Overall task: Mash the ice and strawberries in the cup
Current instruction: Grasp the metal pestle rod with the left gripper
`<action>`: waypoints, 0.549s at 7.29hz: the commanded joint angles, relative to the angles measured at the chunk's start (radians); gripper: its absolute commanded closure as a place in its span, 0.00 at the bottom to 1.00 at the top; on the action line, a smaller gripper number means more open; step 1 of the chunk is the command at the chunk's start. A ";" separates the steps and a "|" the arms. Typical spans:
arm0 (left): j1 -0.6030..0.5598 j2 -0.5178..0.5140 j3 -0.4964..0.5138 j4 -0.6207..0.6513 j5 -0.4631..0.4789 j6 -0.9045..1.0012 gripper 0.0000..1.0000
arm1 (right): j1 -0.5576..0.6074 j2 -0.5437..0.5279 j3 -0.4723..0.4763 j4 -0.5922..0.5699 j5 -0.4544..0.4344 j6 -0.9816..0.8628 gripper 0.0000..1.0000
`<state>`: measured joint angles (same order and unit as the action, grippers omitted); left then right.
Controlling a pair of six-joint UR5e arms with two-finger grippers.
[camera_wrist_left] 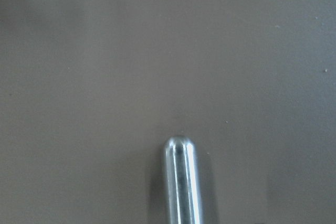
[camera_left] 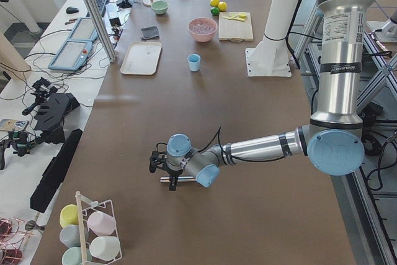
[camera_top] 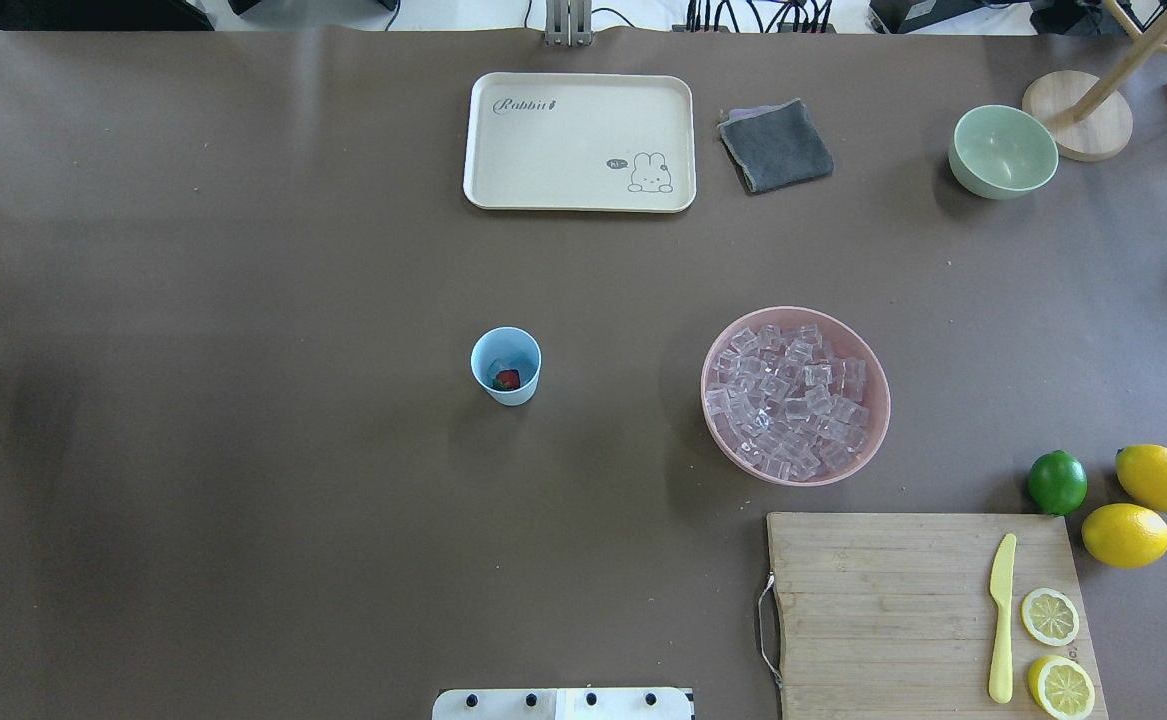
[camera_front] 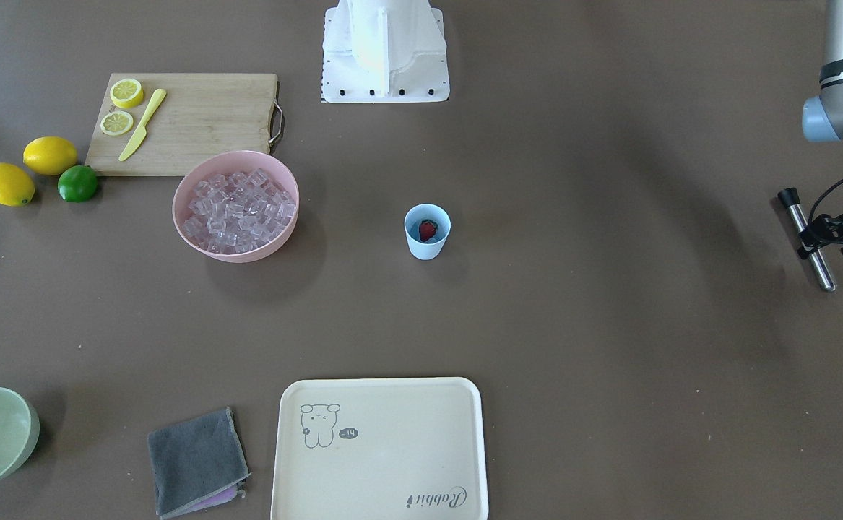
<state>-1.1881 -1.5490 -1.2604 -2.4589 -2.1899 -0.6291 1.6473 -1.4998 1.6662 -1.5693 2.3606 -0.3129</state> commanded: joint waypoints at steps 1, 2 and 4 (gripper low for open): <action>0.013 0.003 -0.002 -0.015 -0.001 -0.017 0.33 | 0.000 -0.002 -0.006 0.000 -0.001 0.000 0.00; 0.019 0.004 0.001 -0.015 -0.001 -0.014 0.43 | 0.000 -0.002 -0.006 0.000 -0.001 0.000 0.00; 0.030 0.004 0.004 -0.015 0.007 -0.012 0.58 | 0.000 0.001 -0.006 0.000 -0.001 0.000 0.00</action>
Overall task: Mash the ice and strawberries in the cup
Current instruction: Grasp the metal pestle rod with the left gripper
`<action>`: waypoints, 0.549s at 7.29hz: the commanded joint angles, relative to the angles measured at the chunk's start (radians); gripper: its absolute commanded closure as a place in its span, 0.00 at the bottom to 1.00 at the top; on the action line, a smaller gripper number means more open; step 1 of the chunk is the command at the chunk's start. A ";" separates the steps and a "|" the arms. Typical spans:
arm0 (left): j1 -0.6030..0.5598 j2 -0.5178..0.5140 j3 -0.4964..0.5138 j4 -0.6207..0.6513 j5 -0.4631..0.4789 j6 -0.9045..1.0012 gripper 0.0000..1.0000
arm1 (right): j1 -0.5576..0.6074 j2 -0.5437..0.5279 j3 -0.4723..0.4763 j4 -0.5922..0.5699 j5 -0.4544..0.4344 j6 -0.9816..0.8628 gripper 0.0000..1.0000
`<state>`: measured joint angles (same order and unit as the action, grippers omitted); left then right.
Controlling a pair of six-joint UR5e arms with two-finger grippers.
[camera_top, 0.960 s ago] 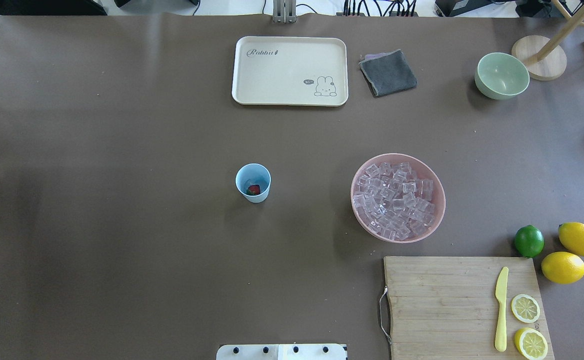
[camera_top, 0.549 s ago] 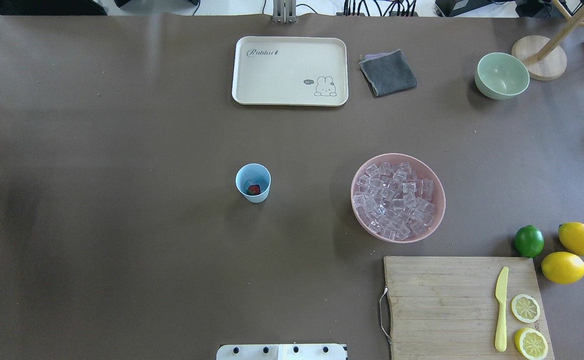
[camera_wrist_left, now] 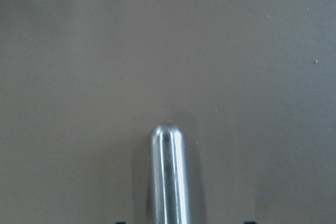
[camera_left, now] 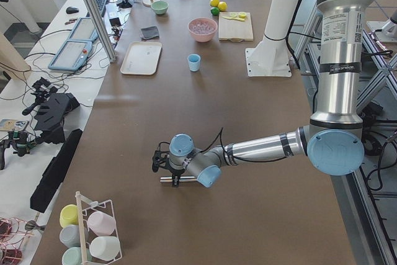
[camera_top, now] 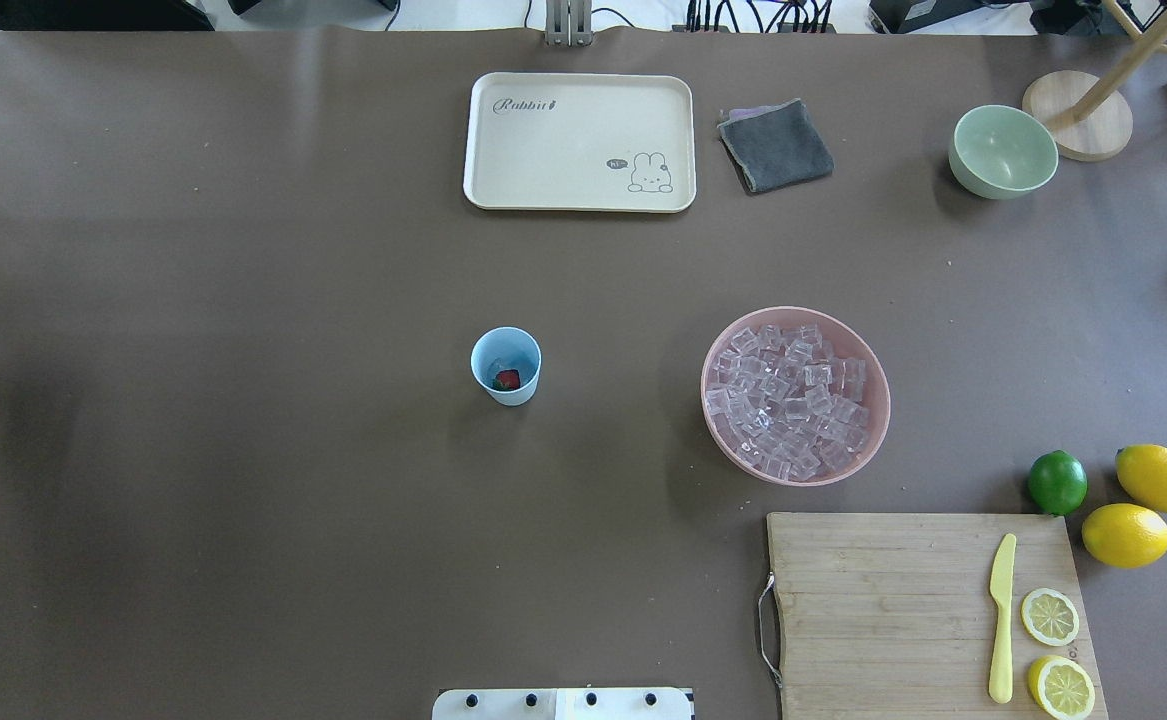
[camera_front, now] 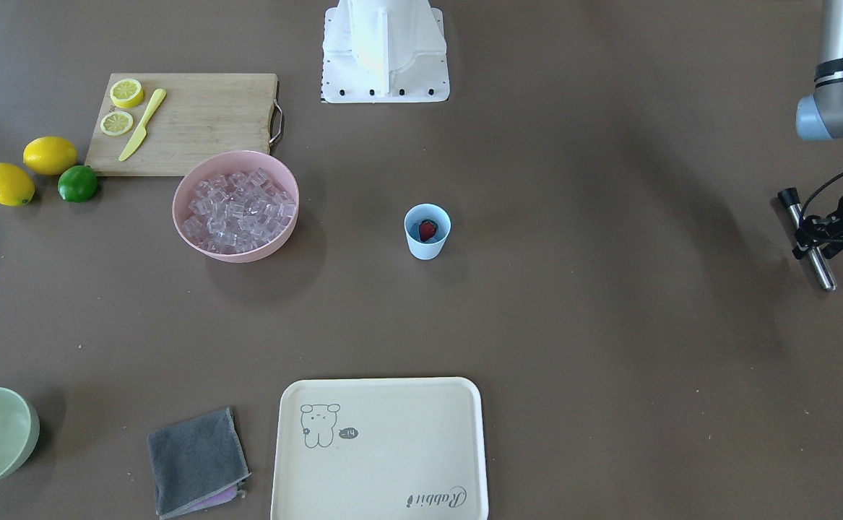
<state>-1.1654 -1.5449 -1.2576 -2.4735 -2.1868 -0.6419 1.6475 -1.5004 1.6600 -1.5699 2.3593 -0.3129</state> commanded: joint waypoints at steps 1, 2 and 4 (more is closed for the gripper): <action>0.007 0.002 0.000 -0.002 0.004 0.005 0.83 | 0.000 0.000 0.001 0.001 0.000 0.000 0.00; 0.007 0.000 0.000 -0.016 0.004 0.010 1.00 | 0.000 -0.001 0.003 0.001 0.001 0.000 0.00; 0.007 0.000 -0.041 -0.021 -0.004 0.008 1.00 | 0.005 -0.001 0.006 -0.001 0.005 0.000 0.00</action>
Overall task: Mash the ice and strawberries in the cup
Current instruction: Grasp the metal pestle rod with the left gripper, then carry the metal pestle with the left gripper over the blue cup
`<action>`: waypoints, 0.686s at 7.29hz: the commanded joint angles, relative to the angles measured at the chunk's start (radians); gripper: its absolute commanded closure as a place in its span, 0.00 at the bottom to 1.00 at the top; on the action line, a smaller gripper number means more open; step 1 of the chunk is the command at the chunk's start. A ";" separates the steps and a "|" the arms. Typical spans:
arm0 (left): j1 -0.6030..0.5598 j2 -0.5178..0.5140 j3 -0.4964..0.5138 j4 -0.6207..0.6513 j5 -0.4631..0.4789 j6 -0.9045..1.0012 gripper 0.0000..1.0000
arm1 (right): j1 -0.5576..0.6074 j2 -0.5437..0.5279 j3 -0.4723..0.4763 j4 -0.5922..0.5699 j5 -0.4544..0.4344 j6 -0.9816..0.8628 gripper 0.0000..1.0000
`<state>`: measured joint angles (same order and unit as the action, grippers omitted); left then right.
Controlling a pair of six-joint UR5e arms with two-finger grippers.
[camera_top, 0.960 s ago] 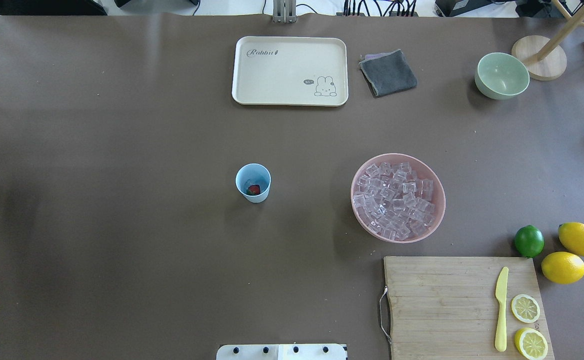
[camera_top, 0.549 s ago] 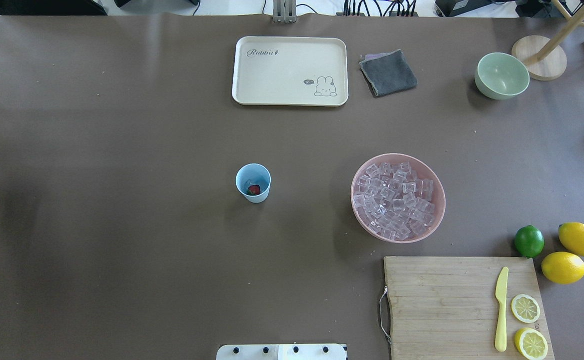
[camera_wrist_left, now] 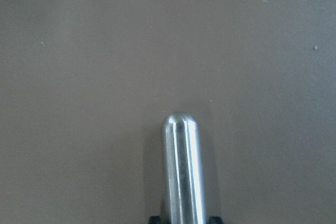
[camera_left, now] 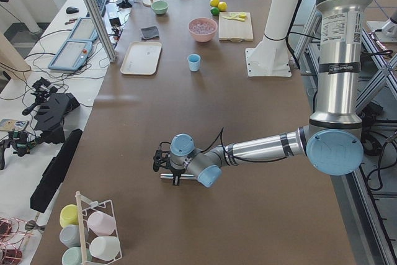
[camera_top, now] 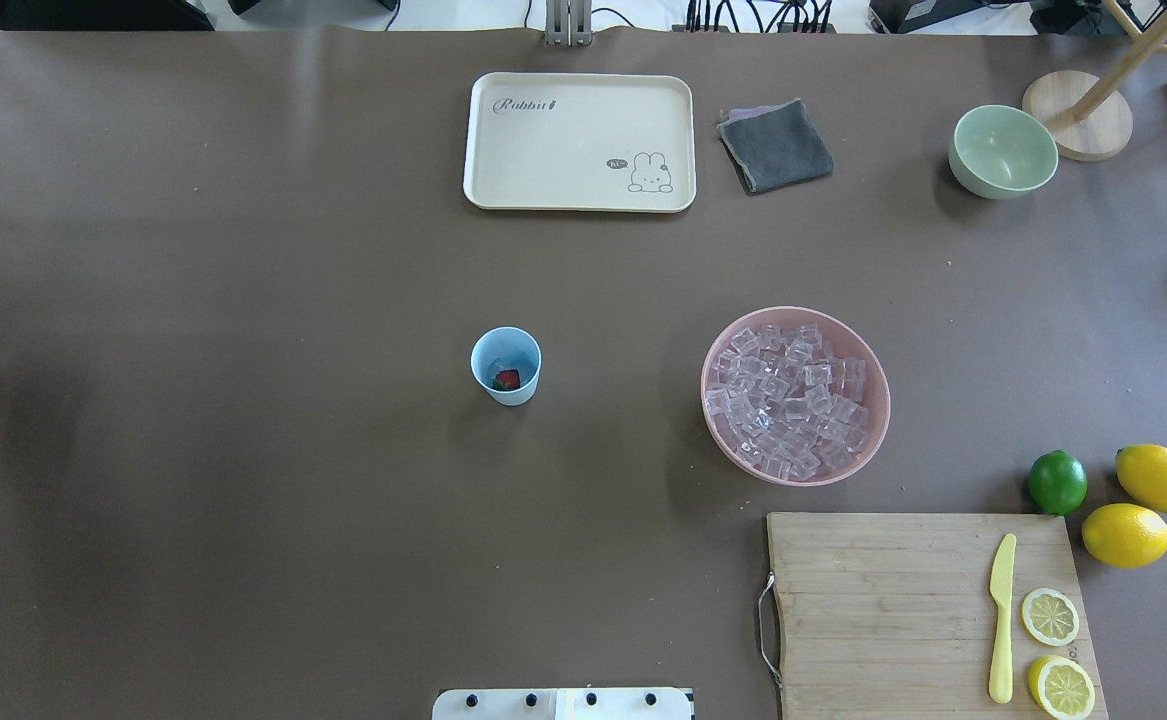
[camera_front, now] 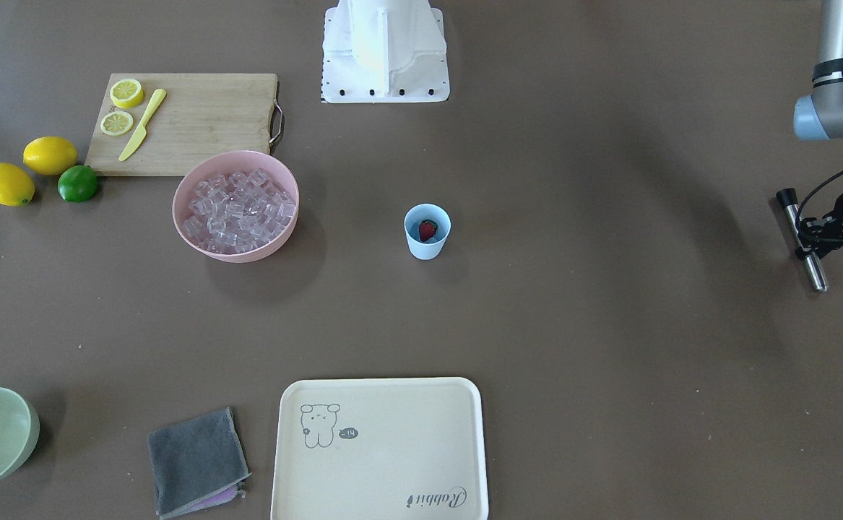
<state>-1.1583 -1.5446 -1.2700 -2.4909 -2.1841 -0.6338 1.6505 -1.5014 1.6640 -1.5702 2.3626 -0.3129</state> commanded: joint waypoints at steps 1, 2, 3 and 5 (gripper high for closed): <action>0.000 -0.005 -0.090 0.009 -0.005 -0.013 1.00 | 0.002 0.000 0.002 -0.001 0.001 0.000 0.00; 0.002 -0.037 -0.104 0.015 -0.006 -0.014 1.00 | 0.002 -0.002 -0.001 -0.001 0.007 -0.002 0.00; 0.002 -0.096 -0.136 0.015 -0.011 -0.015 1.00 | 0.002 -0.003 0.006 -0.001 0.007 -0.002 0.00; 0.043 -0.234 -0.224 0.032 -0.017 -0.021 1.00 | 0.002 0.000 0.008 -0.001 0.009 -0.002 0.00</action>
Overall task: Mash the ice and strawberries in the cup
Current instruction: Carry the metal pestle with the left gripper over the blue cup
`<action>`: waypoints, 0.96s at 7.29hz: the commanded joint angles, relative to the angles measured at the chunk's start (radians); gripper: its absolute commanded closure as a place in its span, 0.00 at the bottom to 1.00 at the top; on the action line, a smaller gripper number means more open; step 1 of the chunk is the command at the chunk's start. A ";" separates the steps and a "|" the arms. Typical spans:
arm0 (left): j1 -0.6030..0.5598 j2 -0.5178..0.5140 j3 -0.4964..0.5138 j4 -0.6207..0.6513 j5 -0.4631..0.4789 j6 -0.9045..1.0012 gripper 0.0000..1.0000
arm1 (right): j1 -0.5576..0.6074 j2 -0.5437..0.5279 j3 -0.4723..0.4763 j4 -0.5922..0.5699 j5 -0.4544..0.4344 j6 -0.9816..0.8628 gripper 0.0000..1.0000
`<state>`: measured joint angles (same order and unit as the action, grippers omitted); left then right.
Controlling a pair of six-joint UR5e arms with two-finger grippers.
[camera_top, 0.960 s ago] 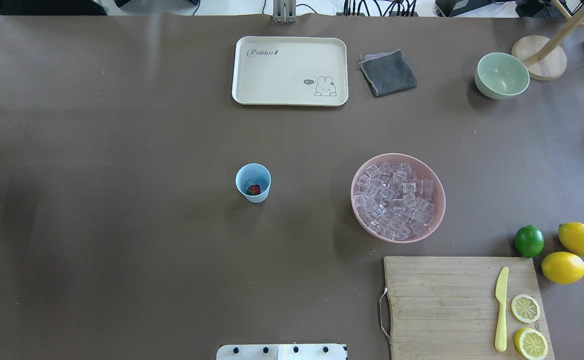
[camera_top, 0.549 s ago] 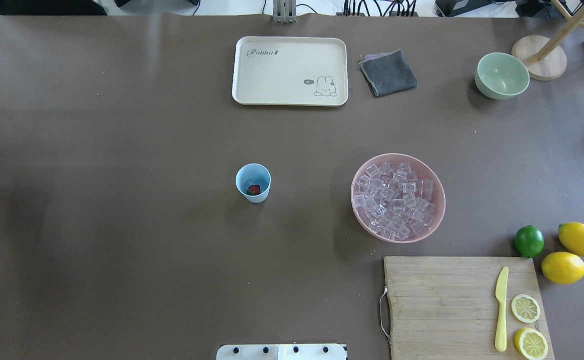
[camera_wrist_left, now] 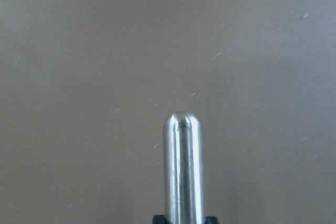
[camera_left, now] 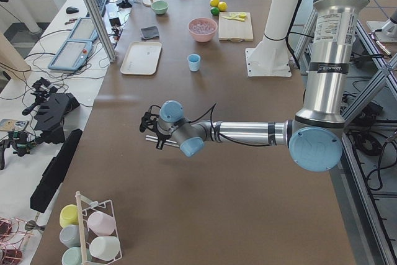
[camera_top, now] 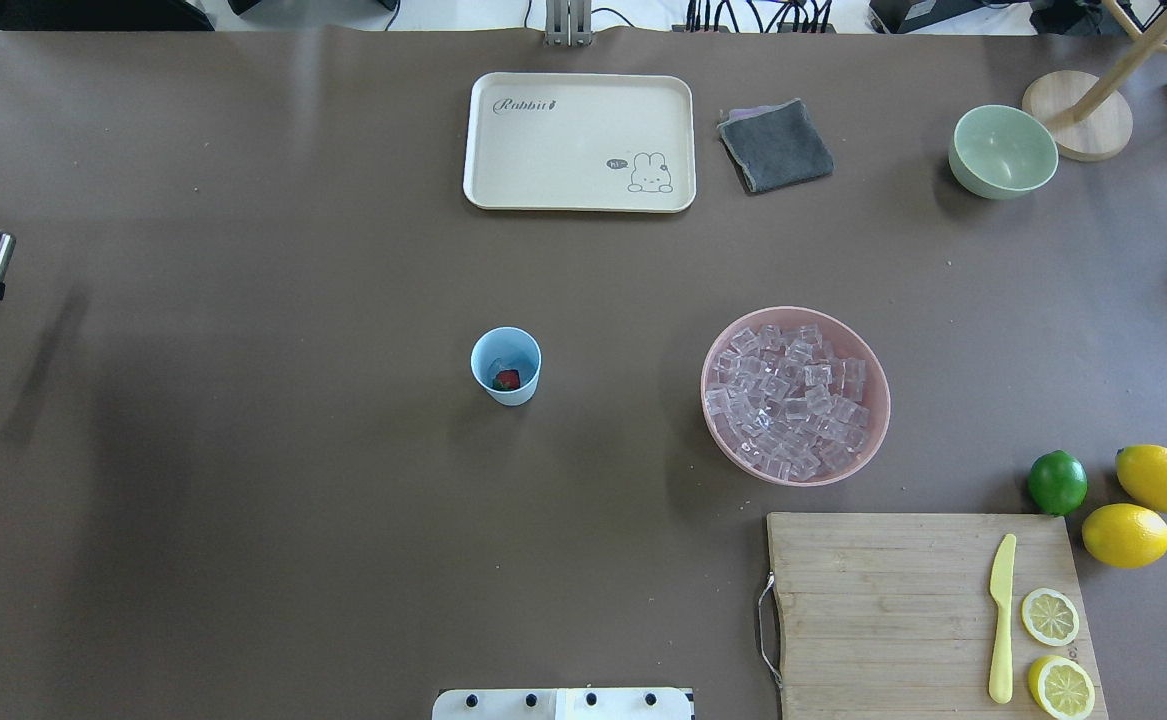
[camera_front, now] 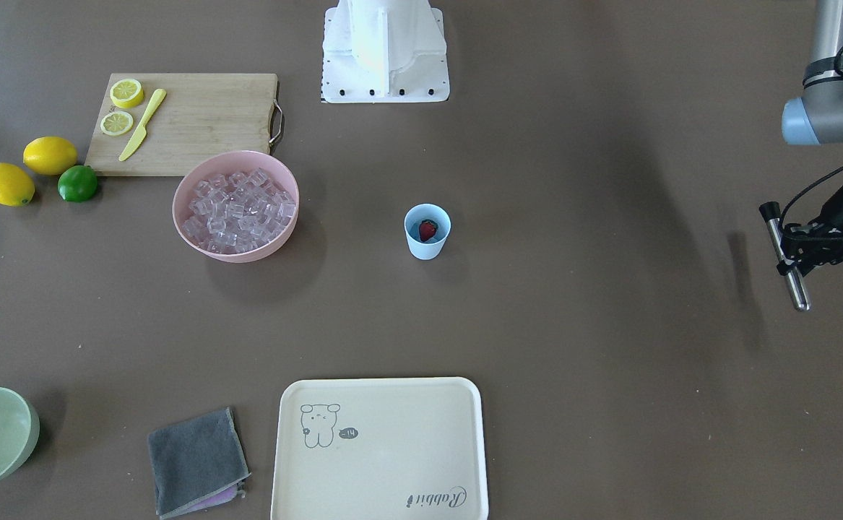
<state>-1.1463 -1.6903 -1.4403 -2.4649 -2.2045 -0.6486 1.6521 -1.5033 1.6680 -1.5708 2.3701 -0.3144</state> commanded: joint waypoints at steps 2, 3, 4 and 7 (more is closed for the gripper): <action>0.135 -0.284 -0.116 0.004 0.070 -0.051 1.00 | 0.000 0.001 0.004 0.000 0.000 0.000 0.00; 0.169 -0.361 -0.144 0.004 0.098 -0.060 1.00 | 0.000 0.008 0.007 0.000 0.001 0.000 0.00; 0.212 -0.396 -0.197 0.001 0.112 -0.057 1.00 | 0.002 0.015 0.010 -0.001 0.003 0.000 0.00; 0.284 -0.447 -0.262 -0.102 0.235 -0.106 1.00 | 0.000 0.006 0.030 -0.006 -0.002 0.001 0.00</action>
<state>-0.9019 -2.1268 -1.6720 -2.4932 -2.0550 -0.7278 1.6522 -1.4911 1.6962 -1.5747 2.3640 -0.3131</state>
